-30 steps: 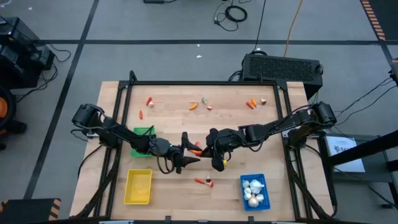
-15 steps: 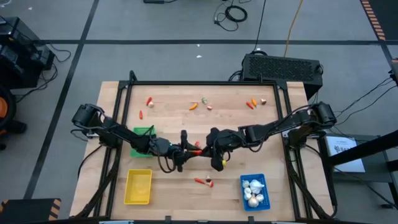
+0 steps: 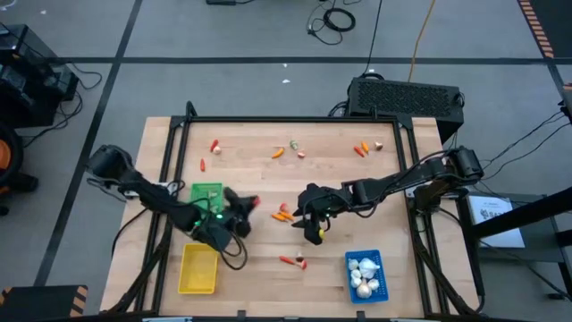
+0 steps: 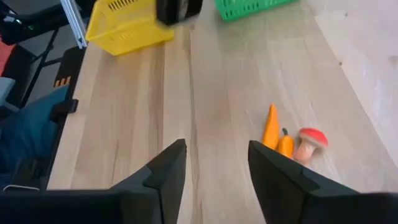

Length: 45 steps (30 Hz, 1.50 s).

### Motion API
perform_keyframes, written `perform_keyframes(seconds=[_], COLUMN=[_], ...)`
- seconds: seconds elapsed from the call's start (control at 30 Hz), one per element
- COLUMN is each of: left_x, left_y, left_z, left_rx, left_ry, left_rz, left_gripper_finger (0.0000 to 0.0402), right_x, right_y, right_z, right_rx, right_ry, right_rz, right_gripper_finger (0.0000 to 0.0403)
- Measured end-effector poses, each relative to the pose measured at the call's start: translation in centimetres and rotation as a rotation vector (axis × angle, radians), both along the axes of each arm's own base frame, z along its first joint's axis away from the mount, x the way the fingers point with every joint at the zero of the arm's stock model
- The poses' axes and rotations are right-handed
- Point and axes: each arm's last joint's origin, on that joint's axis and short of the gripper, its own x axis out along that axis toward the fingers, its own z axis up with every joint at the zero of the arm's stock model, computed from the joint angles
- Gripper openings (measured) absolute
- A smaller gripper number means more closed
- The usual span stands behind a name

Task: Sort produce into baskets
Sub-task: Put the red mushroom into the green bin

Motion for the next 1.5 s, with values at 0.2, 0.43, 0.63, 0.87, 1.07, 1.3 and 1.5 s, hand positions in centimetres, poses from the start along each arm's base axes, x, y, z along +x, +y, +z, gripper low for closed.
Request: perform_keyframes(seconds=[0.2,0.43,0.63,0.87,1.07,1.3,1.5], left_x=[-3.3,-6.6,-8.5,-9.2,-9.6,-9.3,-9.3], left_y=[2.1,6.2,6.8,6.9,7.1,7.1,7.1], left_z=[0.7,1.5,1.8,1.2,0.8,0.5,0.5], left_rx=[-0.31,-0.859,-1.089,-1.142,-1.056,-1.034,-1.029], left_ry=[-0.089,0.011,0.158,0.149,0.181,0.185,0.185], left_rz=[0.17,0.441,0.549,0.735,0.798,0.807,0.808], left_gripper_finger=[0.0068,0.0068,0.0068,0.0072,0.0116,0.0168,0.0173], right_x=[-0.1,0.0,0.0,0.0,0.0,0.1,0.1], right_y=[0.0,0.0,-0.1,-0.1,-0.1,-0.5,-0.7], right_z=[-0.1,-0.1,0.0,0.0,0.0,0.0,0.0], right_rx=[0.012,0.008,-0.006,-0.006,-0.012,-0.02,-0.02], right_ry=[0.014,0.009,0.002,0.001,-0.001,-0.006,-0.006], right_rz=[-0.01,-0.004,0.005,0.005,0.01,0.005,-0.001], right_gripper_finger=[0.0169,0.0169,0.0169,0.0169,0.0169,0.0169,0.0169])
